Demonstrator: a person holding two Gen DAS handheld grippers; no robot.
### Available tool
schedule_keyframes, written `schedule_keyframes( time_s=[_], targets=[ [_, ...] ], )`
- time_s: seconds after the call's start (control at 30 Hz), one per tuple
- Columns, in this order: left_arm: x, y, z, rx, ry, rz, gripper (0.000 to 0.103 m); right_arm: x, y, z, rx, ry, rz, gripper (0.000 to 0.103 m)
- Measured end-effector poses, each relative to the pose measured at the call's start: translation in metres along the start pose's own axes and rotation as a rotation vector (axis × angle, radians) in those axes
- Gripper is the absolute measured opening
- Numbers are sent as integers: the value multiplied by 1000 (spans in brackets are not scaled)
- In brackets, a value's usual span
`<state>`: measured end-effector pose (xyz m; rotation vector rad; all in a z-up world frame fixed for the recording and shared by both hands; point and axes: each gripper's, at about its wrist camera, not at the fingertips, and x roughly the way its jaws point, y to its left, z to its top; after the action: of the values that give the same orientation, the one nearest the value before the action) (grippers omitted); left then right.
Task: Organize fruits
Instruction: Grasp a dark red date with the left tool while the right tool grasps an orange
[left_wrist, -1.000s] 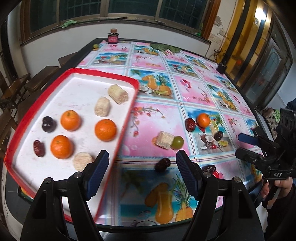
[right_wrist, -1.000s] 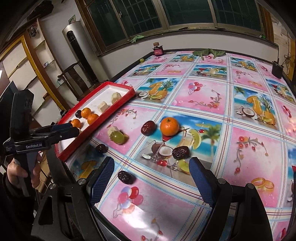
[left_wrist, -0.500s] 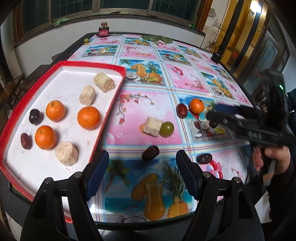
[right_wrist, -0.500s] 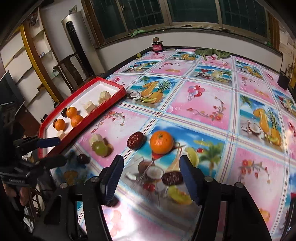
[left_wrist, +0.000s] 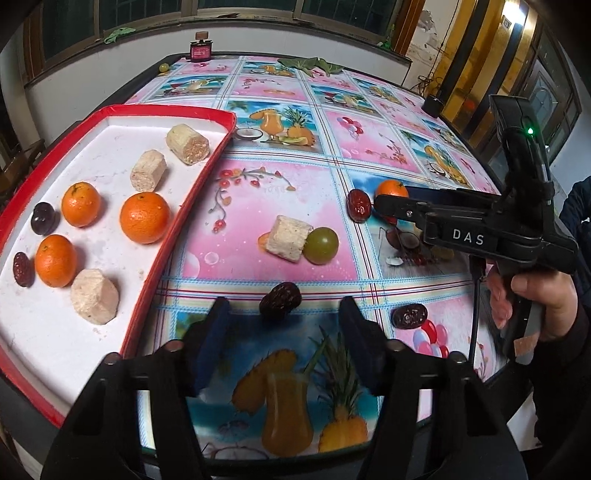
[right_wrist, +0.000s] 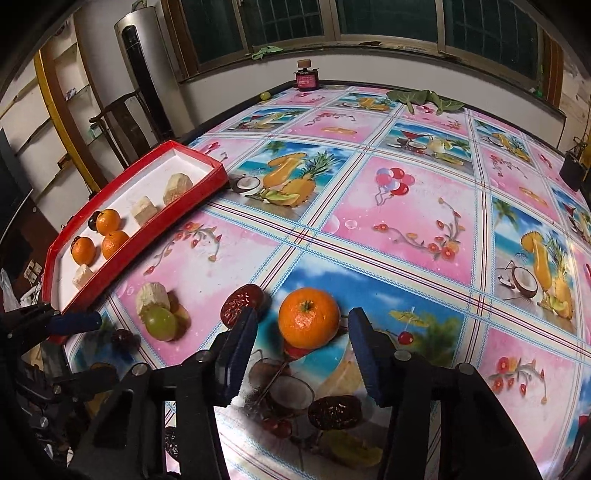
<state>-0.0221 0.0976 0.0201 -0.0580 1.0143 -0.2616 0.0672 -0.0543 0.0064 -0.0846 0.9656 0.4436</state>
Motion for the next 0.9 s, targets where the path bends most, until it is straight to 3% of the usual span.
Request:
schedule_keyframes(
  time_s=[0.1,0.27,0.4,0.9],
  targets=[
    [5,-1,0,4,14,-3,41,4,-2,0,6,4,-1,46],
    [9,-2,0,4,13,-1,41,6,-1,2,5,0,-16,37],
    [9,-4,-1,20,12,29,23,7,1,1,-8,-6,-36,35],
    [-1,-2,-1,12,-12,30,23,-11,6,4,11,-45,-21,35]
  ],
)
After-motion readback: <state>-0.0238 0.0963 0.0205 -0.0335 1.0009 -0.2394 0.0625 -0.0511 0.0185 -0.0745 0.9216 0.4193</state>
